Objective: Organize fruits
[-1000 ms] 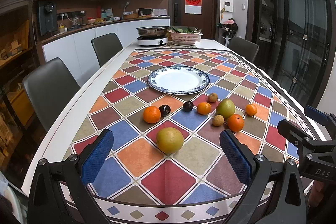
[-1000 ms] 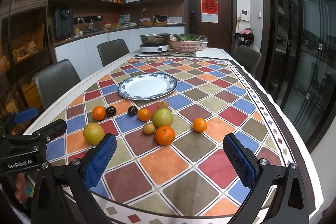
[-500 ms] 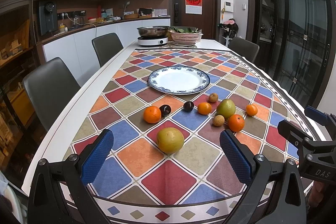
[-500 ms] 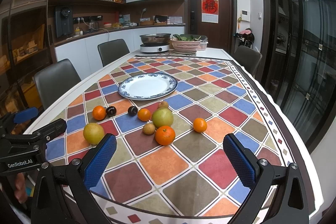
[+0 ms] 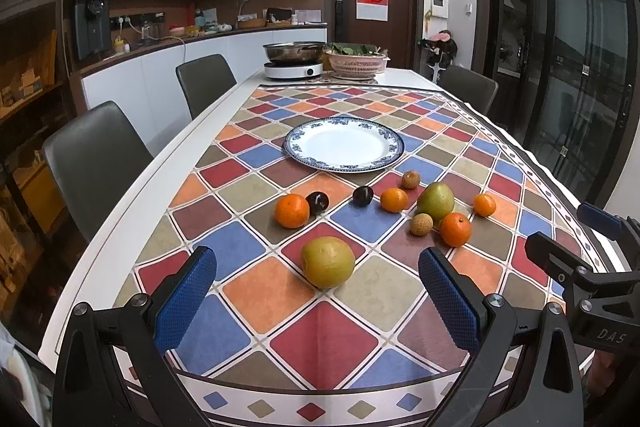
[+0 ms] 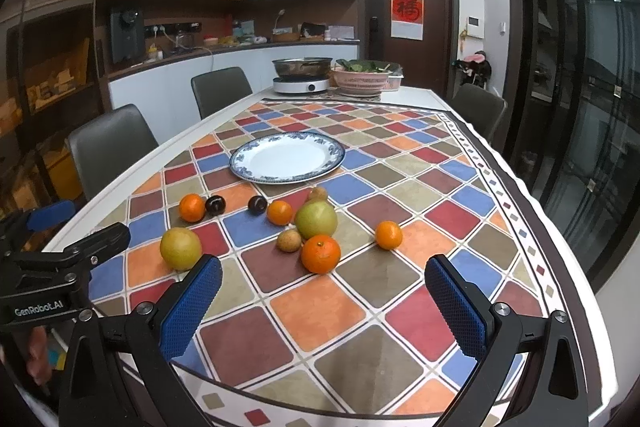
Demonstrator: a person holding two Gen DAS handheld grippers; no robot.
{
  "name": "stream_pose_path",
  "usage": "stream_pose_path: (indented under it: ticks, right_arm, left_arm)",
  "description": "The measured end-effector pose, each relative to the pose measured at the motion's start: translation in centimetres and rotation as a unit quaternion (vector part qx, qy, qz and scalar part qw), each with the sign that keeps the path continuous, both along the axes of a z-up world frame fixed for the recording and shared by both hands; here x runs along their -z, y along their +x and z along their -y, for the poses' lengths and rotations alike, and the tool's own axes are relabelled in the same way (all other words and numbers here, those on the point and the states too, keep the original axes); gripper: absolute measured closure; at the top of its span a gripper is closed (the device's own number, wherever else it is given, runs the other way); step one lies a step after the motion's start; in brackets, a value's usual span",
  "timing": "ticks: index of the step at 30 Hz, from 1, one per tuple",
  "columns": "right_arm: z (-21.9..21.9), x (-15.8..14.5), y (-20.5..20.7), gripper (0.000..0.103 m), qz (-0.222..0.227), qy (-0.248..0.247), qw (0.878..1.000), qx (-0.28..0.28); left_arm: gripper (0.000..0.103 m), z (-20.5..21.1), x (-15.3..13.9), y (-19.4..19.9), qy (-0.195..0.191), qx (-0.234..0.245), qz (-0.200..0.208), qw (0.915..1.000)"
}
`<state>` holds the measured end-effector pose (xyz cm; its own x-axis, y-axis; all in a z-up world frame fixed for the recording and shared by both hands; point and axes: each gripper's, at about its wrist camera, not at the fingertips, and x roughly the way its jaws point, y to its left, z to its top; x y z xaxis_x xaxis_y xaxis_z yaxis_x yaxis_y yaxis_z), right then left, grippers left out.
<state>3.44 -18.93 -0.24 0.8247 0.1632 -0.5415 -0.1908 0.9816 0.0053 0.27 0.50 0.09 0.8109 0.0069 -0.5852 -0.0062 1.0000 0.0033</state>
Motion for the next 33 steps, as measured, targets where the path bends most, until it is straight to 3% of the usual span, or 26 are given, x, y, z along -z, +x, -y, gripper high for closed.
stream_pose_path:
  ticks: [10, 20, 23, 33]
  right_arm:
    - [-0.3, 1.5, 2.4, 0.001, -0.035, -0.006, 0.999, -0.01]
    - [-1.3, 3.5, 6.4, 0.003, -0.09, -0.004, 0.996, -0.026]
    - [-1.7, 4.3, 7.6, 0.007, -0.108, -0.009, 0.994, -0.029]
    - [-2.0, 7.0, 10.7, 0.028, -0.16, -0.016, 0.987, -0.031]
  left_arm:
    - [0.002, -0.3, 1.3, 1.8, -0.004, 0.014, -0.031, 0.9994]
    - [0.014, -0.6, 2.9, 5.5, -0.008, 0.047, -0.075, 0.9961]
    - [0.019, -0.7, 3.5, 6.6, 0.003, 0.056, -0.085, 0.9948]
    - [0.039, -0.9, 6.3, 9.3, -0.024, 0.072, -0.139, 0.9875]
